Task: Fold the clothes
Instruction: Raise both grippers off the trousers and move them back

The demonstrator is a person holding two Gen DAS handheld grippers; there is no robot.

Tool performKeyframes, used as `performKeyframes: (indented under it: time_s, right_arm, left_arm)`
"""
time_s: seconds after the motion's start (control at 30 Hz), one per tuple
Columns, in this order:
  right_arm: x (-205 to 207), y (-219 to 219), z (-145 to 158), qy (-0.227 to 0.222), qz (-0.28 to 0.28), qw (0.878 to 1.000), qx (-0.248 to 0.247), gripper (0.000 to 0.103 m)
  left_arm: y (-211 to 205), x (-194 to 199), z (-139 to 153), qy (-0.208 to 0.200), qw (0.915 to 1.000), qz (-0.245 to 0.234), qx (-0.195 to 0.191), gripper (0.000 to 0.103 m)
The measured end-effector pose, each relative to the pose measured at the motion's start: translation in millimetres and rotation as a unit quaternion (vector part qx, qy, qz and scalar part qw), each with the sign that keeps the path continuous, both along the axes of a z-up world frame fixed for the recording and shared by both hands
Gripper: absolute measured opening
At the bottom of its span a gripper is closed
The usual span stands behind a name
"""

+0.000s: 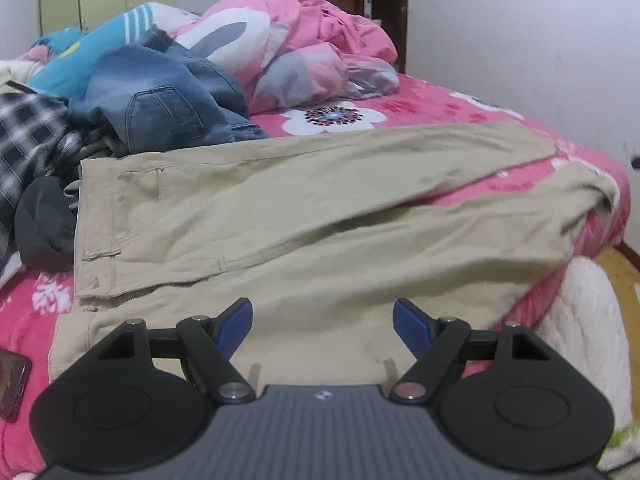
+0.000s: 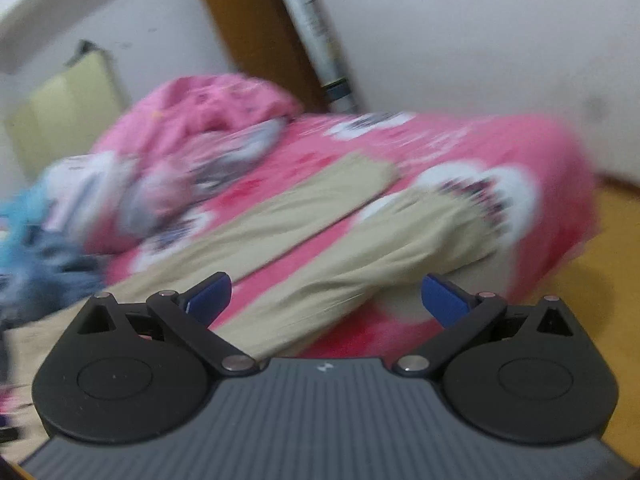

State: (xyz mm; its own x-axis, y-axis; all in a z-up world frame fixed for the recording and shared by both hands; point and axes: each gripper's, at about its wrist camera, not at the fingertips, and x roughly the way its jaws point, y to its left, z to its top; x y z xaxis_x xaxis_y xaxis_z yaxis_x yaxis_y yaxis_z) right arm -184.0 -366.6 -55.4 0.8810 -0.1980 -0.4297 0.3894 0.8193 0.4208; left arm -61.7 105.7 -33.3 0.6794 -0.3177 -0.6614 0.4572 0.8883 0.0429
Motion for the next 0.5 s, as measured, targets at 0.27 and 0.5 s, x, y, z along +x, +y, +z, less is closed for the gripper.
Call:
performKeyframes:
  time_s: [0.27, 0.5]
  right_arm:
    - [33.3, 10.2, -19.3, 0.011, 0.036, 0.992, 0.117, 0.102]
    - [26.4, -24.7, -74.0, 0.017, -0.041, 0.959, 0.279, 0.087]
  left_arm:
    - [15.3, -31.8, -23.1, 0.058, 0.9979, -0.02, -0.023, 0.078]
    - [5.6, -45.6, -37.2, 0.05, 0.9971, -0.057, -0.002, 0.077]
